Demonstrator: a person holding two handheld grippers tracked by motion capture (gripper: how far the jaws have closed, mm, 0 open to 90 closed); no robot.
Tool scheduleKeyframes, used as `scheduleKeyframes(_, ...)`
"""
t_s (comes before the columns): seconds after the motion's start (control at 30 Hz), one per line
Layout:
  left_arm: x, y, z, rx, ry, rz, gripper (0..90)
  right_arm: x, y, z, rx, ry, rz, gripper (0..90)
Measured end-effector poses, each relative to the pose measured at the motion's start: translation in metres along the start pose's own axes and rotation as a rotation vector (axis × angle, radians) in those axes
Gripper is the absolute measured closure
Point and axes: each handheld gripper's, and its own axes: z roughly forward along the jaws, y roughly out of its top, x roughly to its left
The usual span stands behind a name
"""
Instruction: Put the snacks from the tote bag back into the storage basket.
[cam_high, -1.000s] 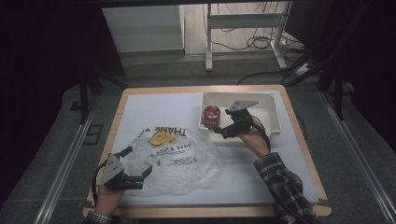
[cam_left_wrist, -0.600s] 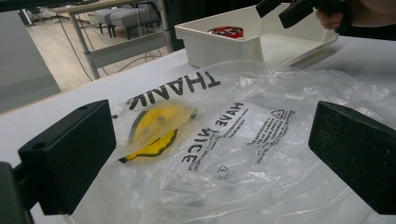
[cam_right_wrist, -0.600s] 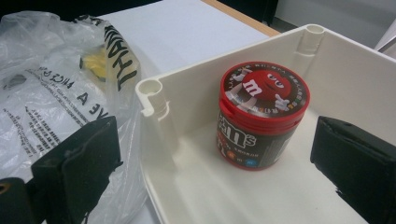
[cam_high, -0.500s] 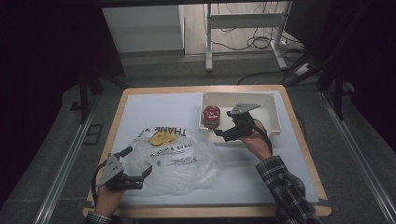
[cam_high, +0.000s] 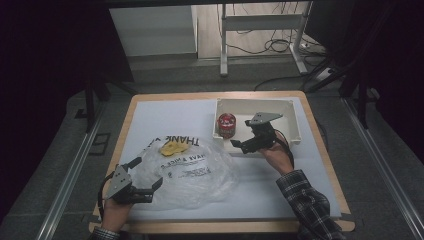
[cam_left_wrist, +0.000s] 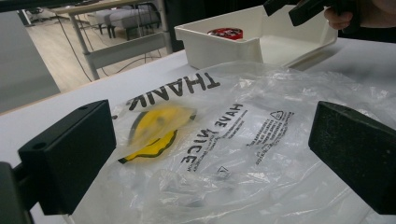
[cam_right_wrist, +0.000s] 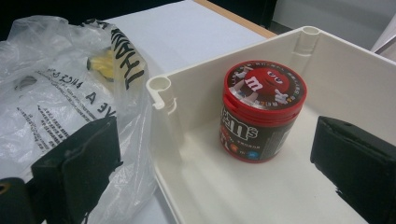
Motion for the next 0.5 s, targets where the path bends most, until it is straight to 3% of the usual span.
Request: scheduleKeyframes(0.5,0.0,0.0,0.0,-0.003,0.0,-0.002,0.6,0.01,-0.003,-0.012,-0.015,0.003,-0.007,1.8)
